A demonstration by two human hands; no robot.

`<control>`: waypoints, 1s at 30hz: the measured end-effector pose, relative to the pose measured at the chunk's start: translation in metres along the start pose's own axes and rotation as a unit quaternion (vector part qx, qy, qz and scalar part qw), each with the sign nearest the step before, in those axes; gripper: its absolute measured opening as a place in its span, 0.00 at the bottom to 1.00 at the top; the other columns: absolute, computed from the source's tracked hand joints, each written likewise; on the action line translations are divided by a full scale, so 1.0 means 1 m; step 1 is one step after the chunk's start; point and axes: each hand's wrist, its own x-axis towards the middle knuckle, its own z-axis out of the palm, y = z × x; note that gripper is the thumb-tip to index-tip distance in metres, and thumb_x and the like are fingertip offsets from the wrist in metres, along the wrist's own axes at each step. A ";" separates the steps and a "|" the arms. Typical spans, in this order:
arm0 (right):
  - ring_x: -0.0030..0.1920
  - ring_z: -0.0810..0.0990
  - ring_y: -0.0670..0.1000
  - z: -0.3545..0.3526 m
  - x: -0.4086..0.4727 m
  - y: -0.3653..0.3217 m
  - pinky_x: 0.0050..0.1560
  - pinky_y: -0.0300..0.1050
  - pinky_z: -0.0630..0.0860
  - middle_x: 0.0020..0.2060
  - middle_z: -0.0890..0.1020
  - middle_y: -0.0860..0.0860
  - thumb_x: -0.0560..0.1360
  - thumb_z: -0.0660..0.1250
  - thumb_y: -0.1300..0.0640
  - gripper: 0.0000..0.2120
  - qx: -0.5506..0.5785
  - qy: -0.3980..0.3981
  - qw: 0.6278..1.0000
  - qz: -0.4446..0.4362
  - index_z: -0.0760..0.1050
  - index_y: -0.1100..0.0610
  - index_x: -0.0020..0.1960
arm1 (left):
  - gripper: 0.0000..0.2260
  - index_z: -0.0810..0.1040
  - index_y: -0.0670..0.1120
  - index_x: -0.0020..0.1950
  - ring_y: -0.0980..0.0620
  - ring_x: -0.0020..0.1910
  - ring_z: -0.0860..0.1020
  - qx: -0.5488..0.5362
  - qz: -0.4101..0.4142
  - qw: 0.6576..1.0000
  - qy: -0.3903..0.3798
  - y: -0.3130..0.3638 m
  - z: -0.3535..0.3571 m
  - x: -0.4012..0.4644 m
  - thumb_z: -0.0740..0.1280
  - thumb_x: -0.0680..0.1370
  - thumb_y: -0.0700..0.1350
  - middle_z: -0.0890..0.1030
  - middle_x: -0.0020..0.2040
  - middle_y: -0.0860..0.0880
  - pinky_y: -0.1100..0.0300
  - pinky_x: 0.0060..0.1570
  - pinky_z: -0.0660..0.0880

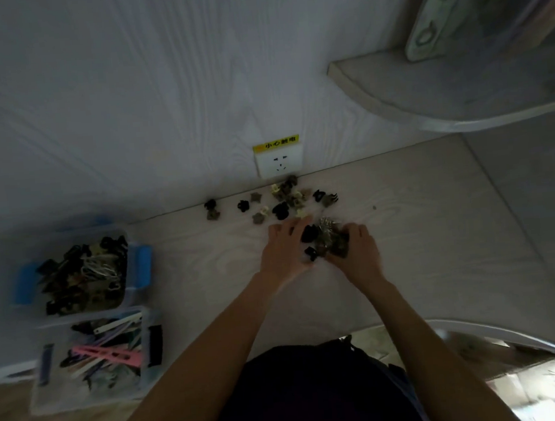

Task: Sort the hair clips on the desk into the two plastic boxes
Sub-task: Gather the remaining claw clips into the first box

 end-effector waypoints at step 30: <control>0.48 0.76 0.61 0.028 -0.017 -0.054 0.47 0.47 0.72 0.56 0.71 0.59 0.73 0.67 0.51 0.16 -0.048 -0.063 0.996 -0.052 0.73 0.56 0.58 | 0.20 0.67 0.46 0.70 0.47 0.63 0.72 -0.172 -0.099 0.980 0.019 -0.044 -0.001 -0.052 0.63 0.79 0.47 0.73 0.64 0.45 0.62 0.61 0.64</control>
